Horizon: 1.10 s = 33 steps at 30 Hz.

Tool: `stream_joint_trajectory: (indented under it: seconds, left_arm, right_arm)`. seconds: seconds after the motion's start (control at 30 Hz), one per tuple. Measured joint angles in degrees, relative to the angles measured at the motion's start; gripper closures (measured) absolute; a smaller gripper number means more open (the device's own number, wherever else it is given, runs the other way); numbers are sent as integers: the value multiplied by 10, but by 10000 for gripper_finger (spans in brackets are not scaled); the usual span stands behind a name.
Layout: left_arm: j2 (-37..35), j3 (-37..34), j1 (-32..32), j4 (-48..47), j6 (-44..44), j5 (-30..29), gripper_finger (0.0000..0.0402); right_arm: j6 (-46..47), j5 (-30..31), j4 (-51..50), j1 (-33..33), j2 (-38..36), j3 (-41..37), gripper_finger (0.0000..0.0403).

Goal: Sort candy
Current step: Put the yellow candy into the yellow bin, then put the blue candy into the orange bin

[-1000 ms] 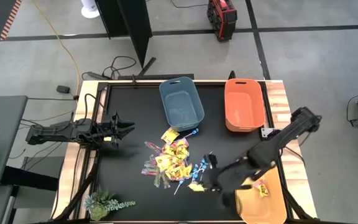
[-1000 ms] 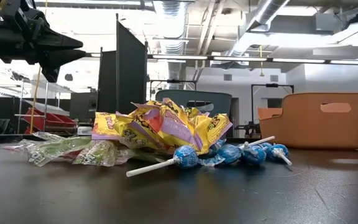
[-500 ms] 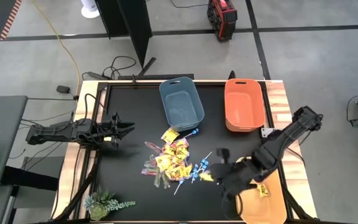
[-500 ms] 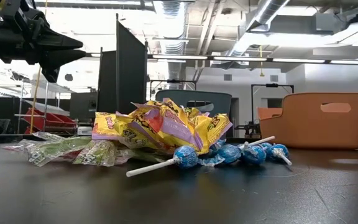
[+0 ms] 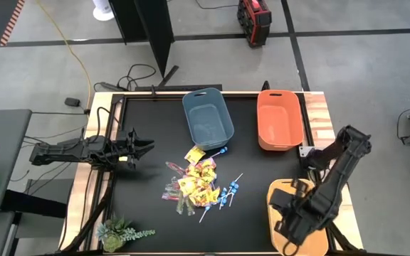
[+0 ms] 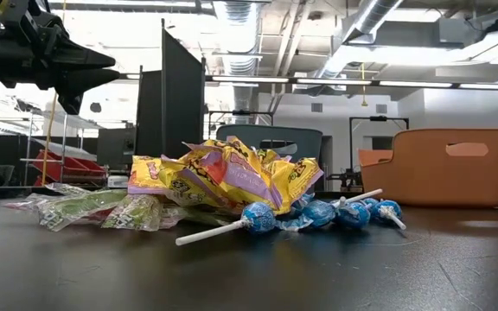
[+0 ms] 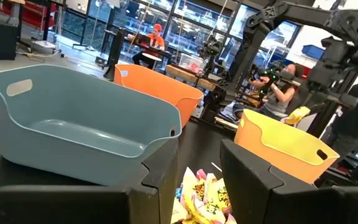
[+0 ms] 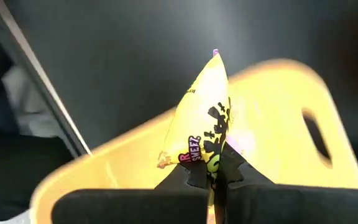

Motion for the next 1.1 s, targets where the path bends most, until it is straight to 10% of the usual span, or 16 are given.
stream_joint_trajectory:
  seconds: [0.2, 0.67, 1.1]
  left_arm:
    - [0, 0, 0, 0, -2, 0, 286]
    - [0, 0, 0, 1, -7, 0, 286]
    - [0, 0, 0, 1, -8, 0, 286]
  right_arm:
    - [102, -21, -34, 33, 42, -3, 353]
    - [63, -44, -37, 14, 89, -4, 113]
    - [-362, 110, 71, -146, 88, -3, 122]
